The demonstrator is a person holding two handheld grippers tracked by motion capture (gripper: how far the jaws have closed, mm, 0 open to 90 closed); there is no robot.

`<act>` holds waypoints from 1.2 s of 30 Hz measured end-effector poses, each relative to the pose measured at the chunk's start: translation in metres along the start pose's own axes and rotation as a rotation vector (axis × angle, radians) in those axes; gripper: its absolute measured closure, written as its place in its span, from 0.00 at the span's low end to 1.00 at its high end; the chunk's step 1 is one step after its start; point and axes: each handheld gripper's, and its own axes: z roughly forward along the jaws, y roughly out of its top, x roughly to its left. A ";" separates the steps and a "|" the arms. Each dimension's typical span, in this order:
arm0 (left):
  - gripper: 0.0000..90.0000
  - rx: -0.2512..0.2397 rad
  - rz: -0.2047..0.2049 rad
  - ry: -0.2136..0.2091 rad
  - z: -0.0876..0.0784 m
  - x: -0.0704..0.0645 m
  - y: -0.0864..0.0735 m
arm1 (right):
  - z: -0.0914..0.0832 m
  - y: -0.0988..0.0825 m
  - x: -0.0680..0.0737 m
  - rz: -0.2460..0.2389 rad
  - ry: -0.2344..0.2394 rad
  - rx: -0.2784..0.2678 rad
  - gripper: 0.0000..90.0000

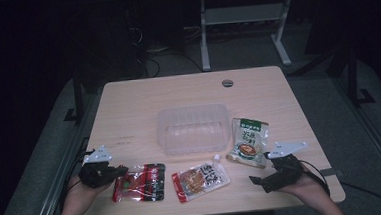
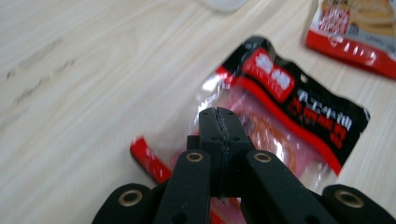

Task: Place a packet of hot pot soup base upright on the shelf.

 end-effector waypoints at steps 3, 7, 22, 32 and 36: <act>1.00 0.006 -0.033 0.034 -0.008 0.000 -0.011 | 0.010 0.012 0.010 -0.023 0.036 -0.006 0.02; 1.00 0.000 -0.071 0.052 -0.010 0.006 -0.020 | 0.023 0.025 0.021 -0.062 0.069 -0.007 0.02; 1.00 0.010 -0.090 0.057 0.001 0.008 -0.030 | 0.077 0.079 0.072 -0.187 0.231 -0.007 0.09; 1.00 0.033 -0.105 0.044 0.008 0.010 -0.033 | 0.107 0.103 0.099 -0.244 0.298 -0.002 0.10; 1.00 0.033 -0.117 0.039 0.009 0.011 -0.035 | 0.118 0.113 0.102 -0.214 0.338 -0.008 0.14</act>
